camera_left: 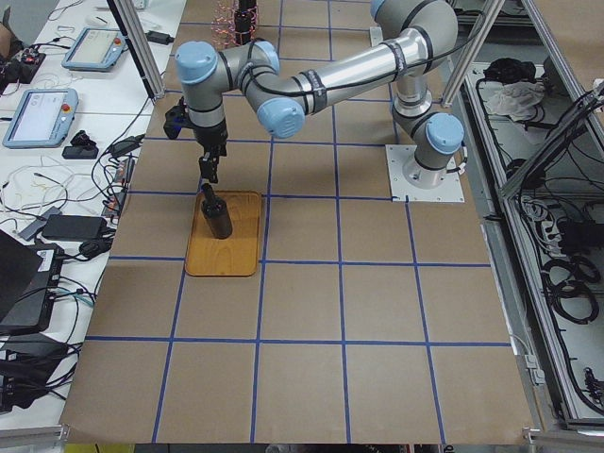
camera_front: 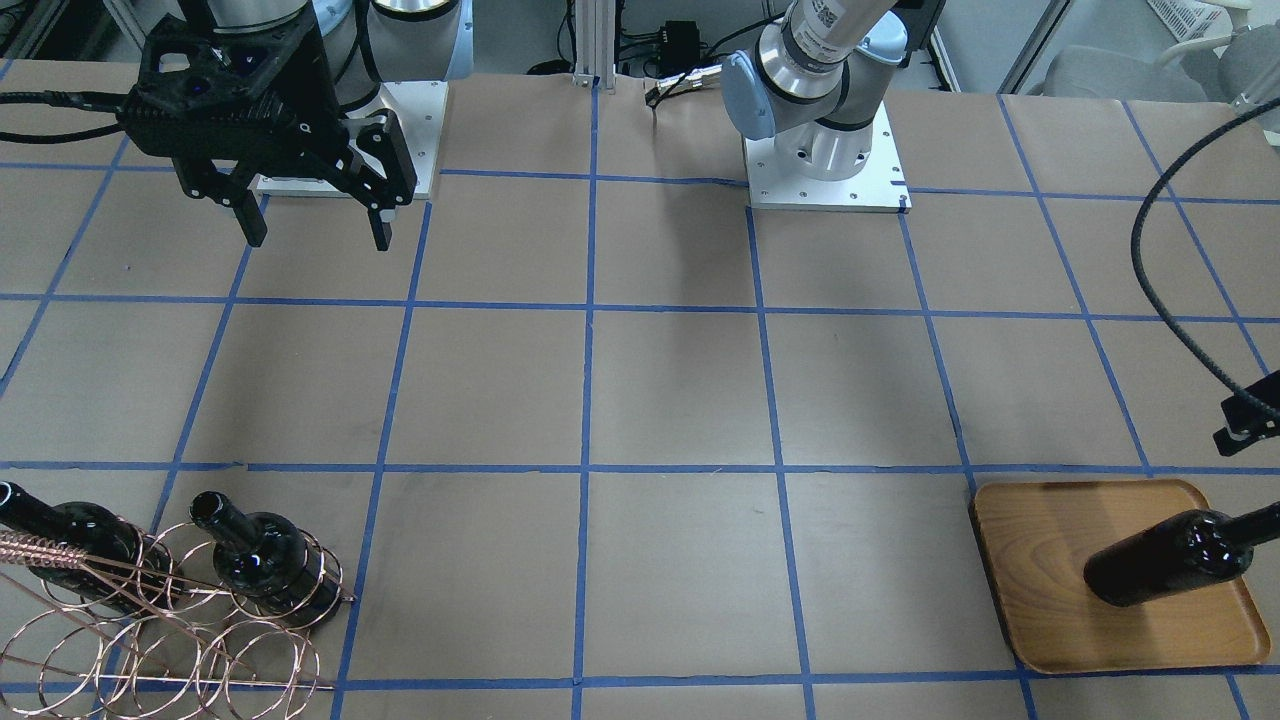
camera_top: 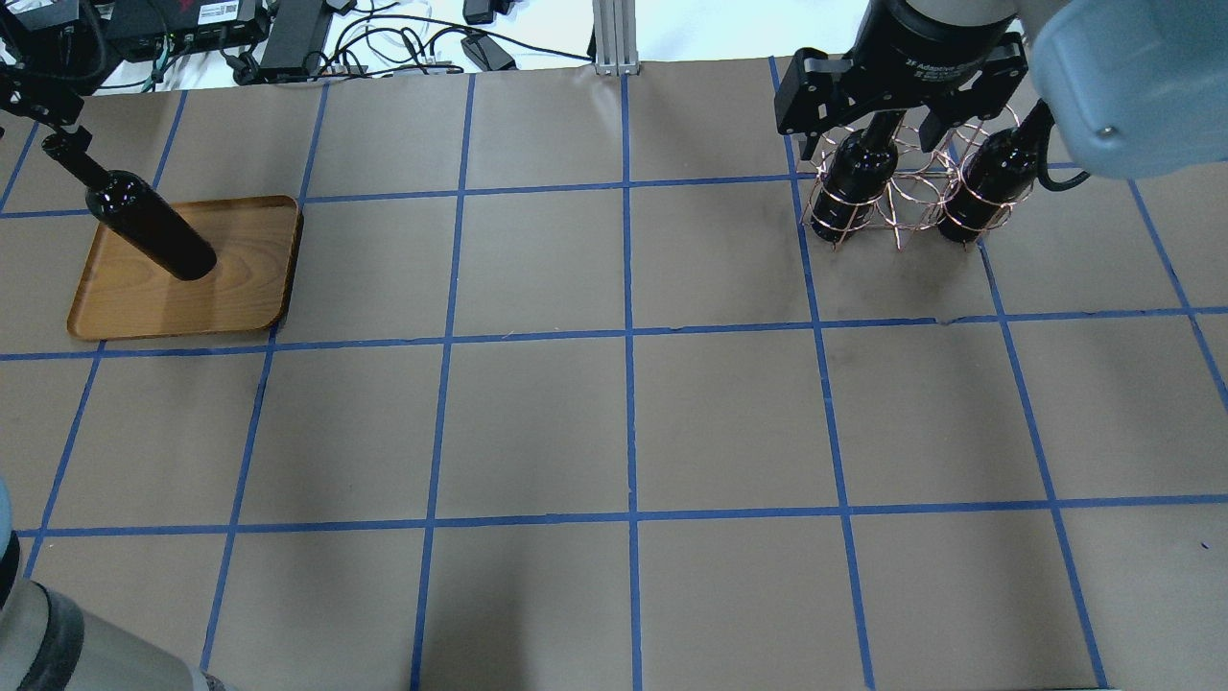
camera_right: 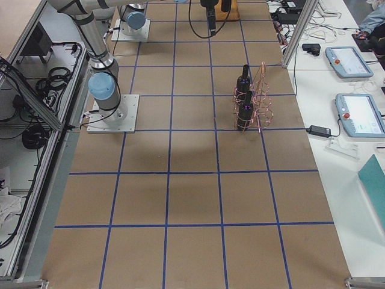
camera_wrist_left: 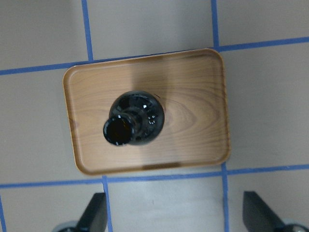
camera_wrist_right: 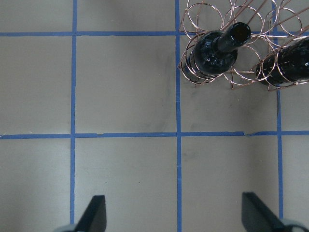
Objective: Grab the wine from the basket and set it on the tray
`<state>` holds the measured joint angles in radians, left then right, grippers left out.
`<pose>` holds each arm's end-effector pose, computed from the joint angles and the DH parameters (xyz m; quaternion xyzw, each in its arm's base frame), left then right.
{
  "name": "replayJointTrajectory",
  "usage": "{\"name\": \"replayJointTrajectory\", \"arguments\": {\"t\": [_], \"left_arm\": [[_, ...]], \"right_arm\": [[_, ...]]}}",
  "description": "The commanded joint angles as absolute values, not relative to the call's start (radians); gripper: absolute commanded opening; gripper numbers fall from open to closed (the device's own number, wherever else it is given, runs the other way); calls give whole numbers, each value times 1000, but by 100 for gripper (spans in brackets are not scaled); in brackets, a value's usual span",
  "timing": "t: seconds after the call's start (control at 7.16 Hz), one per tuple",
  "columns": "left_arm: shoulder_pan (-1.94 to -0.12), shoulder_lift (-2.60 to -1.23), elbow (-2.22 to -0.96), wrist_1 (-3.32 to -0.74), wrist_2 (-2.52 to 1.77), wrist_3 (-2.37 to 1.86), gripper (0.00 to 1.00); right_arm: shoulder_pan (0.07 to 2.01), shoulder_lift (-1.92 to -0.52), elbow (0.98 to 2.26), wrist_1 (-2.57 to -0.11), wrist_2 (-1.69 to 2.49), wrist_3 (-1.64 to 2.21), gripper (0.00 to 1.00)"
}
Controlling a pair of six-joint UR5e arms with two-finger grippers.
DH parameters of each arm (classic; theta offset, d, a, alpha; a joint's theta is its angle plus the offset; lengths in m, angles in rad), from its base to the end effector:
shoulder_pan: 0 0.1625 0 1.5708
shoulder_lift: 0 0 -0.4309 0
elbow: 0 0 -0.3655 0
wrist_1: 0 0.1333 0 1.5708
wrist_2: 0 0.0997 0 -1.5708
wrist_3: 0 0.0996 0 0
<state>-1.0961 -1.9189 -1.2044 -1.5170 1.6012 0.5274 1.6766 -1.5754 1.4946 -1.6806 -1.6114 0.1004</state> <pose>0.1671 -0.6101 0.4821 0.0258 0.9989 -0.0243 0.0306 0.1791 -0.4627 0.5441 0.0008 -0.9953 0.0967 0.0103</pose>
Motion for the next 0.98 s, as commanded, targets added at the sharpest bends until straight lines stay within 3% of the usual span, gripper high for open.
{"name": "replayJointTrajectory", "arguments": {"t": [0.0,0.42,0.84], "left_arm": [[-1214,-1795,-1250,-1572,1603,300,100],[-1481,-1706,-1301,-1565,1612,47,100],[-1592,-1629,-1403,-1565,1600,29,100]], "right_arm": [[1677,-1575,1485,-1669,-1611,104,100],[1675,-1580,1479,-1608,-1577,117,100],[1674,-1580,1479,-1608,-1575,115,100]]}}
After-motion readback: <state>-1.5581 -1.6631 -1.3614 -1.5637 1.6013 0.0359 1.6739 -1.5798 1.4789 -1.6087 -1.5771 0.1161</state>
